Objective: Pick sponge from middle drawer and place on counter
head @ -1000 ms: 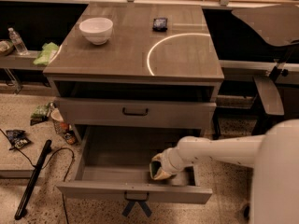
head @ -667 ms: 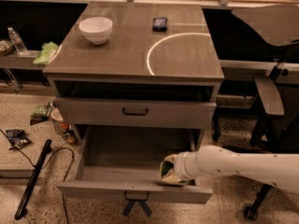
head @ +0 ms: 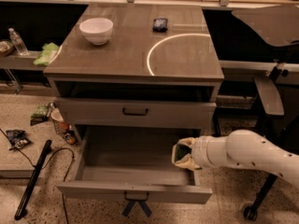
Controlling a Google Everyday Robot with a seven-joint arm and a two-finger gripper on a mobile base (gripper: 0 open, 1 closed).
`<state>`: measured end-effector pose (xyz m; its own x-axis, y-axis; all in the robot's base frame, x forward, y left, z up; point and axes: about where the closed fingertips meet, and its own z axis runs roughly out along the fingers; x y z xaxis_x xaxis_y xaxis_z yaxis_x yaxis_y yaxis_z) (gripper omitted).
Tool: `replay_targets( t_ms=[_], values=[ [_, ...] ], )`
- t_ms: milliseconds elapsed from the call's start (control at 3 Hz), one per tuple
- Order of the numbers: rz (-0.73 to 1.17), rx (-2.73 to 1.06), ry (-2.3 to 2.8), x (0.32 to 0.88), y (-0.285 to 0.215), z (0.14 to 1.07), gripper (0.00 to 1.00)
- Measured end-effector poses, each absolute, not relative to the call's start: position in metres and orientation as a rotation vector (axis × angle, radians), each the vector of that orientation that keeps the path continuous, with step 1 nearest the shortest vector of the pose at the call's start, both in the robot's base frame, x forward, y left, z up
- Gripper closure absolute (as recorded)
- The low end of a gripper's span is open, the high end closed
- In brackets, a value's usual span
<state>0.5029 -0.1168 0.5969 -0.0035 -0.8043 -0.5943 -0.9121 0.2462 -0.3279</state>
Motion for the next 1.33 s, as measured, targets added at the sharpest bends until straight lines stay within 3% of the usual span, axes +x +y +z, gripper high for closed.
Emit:
replay_targets(
  t_ms=[333, 667, 1333],
  values=[
    [0.174, -1.542, 1.701, 0.511, -0.140, 0.676, 1.00],
    [0.173, -1.549, 1.707, 0.511, -0.138, 0.670, 1.00],
    [-0.014, -1.622, 1.522, 0.486, -0.118, 0.755, 1.00]
  ],
)
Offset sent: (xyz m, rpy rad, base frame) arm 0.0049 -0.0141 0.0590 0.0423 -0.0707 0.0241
